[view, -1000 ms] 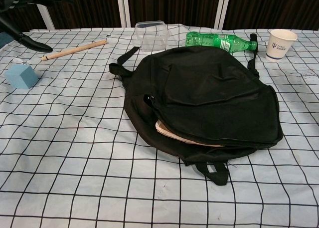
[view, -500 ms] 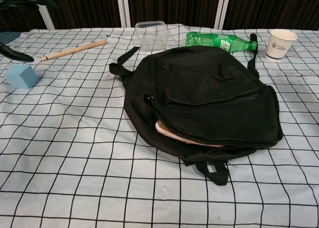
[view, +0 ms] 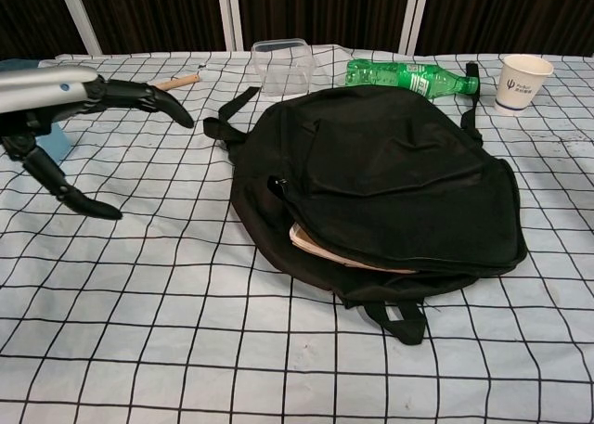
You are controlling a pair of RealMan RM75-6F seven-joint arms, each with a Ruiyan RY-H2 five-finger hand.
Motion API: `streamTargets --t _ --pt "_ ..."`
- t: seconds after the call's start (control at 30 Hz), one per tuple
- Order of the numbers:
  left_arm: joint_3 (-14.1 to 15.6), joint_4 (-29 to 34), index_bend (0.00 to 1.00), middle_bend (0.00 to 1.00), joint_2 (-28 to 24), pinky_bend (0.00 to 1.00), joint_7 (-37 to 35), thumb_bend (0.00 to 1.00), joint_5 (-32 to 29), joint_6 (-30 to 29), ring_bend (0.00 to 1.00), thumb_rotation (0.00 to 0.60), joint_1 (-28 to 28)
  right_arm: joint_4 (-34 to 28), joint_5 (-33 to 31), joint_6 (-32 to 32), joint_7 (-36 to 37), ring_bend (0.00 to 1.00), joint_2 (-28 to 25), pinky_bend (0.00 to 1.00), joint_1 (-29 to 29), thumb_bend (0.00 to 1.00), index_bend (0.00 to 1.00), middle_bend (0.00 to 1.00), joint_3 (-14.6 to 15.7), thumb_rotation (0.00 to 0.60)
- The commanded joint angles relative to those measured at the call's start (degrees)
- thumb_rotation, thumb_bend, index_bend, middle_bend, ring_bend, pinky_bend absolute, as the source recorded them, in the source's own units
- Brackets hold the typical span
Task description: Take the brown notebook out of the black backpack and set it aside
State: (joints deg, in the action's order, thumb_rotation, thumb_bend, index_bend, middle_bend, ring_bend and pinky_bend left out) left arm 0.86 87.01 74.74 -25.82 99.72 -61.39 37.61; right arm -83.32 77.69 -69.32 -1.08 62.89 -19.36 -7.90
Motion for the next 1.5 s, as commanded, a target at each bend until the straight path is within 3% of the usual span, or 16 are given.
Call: streamTargets --t 0.03,0.47,1.03,1.5 --pt "-2.1 0.6 0.22 0.19 4.7 0.08 7.1 0.01 -0.5 1.5 0.04 0.600 2.0 0.0 -0.1 -0.1 0.2 0.07 -0.1 0.10 0.1 0.17 0.00 0.02 0.0 0.600" --pt "-5.2 -2.9 0.28 0.27 16.0 0.11 12.5 0.02 -5.8 9.4 0.10 0.600 8.2 1.7 -0.7 -0.2 1.5 0.07 0.5 0.10 0.8 0.17 0.00 0.02 0.0 0.600" --pt "-6.4 -15.1 0.33 0.31 29.3 0.13 14.8 0.04 -6.6 10.1 0.12 0.600 13.5 3.0 -0.5 -1.0 4.1 0.07 0.2 0.10 1.4 0.16 0.00 0.02 -0.3 0.600" --pt "-7.5 -25.6 0.43 0.40 37.1 0.19 14.0 0.18 -7.2 10.0 0.19 0.600 17.2 5.0 -0.7 -1.5 6.7 0.07 0.0 0.10 2.5 0.17 0.00 0.02 -0.3 0.600"
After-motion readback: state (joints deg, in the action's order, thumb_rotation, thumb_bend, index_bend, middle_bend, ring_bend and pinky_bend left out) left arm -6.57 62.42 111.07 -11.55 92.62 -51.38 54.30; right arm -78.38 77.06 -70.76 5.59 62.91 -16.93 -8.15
